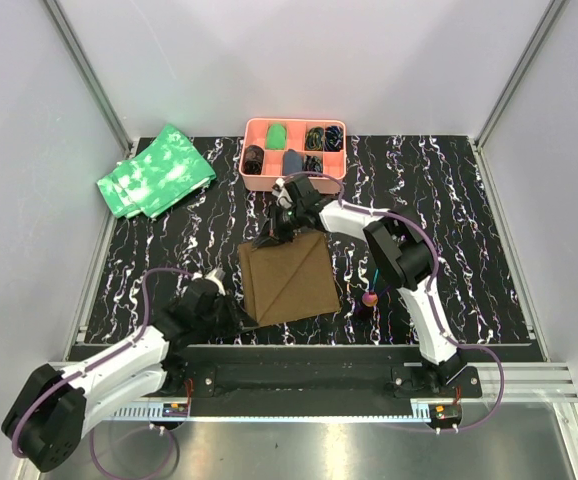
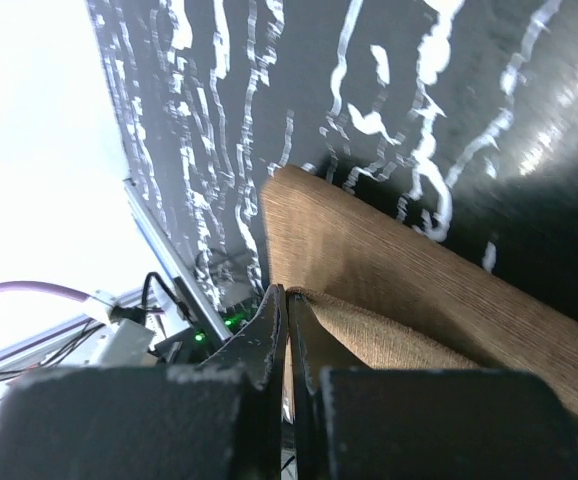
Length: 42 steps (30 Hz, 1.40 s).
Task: Fold the napkin into a case and place the utensils inside
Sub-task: Fold the top corner of the square-folded napkin at the center of the board.
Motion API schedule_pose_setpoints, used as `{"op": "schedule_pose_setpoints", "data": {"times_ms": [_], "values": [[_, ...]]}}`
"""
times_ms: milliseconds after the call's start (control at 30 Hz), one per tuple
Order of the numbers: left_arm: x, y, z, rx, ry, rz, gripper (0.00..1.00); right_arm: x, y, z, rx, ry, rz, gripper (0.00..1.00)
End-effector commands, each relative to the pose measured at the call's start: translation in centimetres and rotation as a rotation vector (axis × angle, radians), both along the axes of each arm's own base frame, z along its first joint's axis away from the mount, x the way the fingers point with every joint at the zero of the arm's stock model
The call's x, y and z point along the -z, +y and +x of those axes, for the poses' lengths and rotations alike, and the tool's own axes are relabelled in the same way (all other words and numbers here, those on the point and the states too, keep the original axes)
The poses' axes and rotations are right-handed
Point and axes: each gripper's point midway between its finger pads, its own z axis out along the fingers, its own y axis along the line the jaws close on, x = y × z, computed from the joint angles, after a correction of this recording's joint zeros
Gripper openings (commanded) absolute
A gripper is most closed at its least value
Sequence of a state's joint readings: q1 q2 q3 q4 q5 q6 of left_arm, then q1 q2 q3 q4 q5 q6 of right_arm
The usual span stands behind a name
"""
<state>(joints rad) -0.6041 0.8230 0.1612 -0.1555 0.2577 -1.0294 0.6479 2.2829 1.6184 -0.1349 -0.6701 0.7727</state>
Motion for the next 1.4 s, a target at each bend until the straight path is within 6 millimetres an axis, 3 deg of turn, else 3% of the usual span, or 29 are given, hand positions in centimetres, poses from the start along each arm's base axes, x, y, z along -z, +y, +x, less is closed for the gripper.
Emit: {"op": "schedule_pose_setpoints", "data": {"times_ms": [0, 300, 500, 533, 800, 1000, 1133, 1367], "values": [[1.5, 1.2, -0.6, -0.034, 0.025, 0.049, 0.20, -2.6, 1.9, 0.9, -0.029, -0.048, 0.087, 0.01], [0.4, 0.9, -0.3, -0.046, -0.008, 0.010, 0.21, -2.1, 2.9, 1.7, -0.043, -0.036, 0.106, 0.01], [-1.9, 0.8, 0.0, -0.043, -0.054, -0.009, 0.24, -1.5, 3.1, 1.9, -0.046, -0.030, 0.101, 0.01], [-3.2, 0.8, 0.7, -0.060, -0.097, -0.015, 0.24, -1.6, 3.1, 2.0, -0.046, -0.031, 0.102, 0.01], [-6.0, 1.4, 2.2, -0.106, -0.160, 0.014, 0.42, -1.7, 3.2, 1.7, -0.058, -0.025, 0.109, 0.02], [-7.6, -0.5, 4.6, -0.070, -0.208, -0.003, 0.32, -1.7, 3.5, 1.5, -0.069, -0.024, 0.114, 0.02], [-6.7, -1.4, 5.6, -0.037, -0.182, 0.027, 0.31, -1.3, 3.5, 1.5, -0.070, -0.017, 0.109, 0.03], [-6.9, -2.6, 7.0, -0.023, -0.195, 0.016, 0.30, -0.6, 3.9, 1.2, -0.084, -0.003, 0.105, 0.05]]}}
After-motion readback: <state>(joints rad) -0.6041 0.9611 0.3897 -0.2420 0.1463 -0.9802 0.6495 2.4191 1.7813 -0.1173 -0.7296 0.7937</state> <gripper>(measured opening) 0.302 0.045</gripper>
